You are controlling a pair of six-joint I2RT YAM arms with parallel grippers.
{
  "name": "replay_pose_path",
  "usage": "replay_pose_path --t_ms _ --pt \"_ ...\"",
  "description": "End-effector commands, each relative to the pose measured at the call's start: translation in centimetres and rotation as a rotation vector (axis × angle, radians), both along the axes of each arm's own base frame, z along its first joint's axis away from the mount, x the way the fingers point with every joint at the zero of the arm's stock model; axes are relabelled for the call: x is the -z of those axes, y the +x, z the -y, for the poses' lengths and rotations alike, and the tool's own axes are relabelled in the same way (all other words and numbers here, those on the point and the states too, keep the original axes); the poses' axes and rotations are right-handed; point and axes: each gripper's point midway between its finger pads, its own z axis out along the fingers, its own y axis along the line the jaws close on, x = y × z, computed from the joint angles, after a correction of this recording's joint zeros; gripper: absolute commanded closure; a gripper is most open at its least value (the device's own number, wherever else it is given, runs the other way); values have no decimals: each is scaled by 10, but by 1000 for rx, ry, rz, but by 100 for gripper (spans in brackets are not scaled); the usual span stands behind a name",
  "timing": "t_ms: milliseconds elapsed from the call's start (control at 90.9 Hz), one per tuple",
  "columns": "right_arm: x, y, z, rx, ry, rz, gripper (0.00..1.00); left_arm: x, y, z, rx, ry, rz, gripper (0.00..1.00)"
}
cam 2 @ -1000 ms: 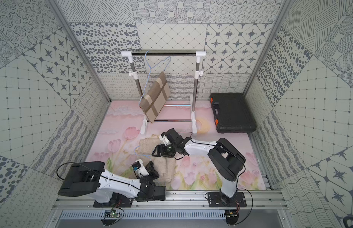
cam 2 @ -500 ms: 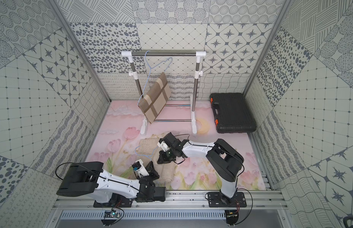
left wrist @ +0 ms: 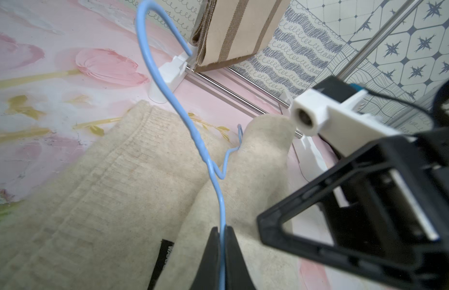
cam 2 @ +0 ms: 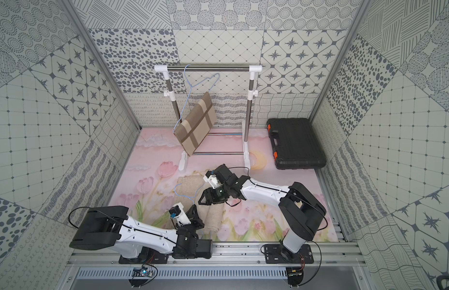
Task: Hang the scarf on the hanger
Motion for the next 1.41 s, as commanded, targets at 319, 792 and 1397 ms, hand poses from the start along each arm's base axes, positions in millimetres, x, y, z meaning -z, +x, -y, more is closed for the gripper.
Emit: replay_pose_path --t_ms 319,792,1397 --pt "-29 17 -39 -5 104 -47 26 -47 1 -14 -69 -495 239 100" --pt "-10 20 -61 15 181 -147 45 -50 0 -4 -59 -491 243 100" --pt "-21 32 -41 56 272 -186 100 -74 -6 -10 -17 -388 235 43"
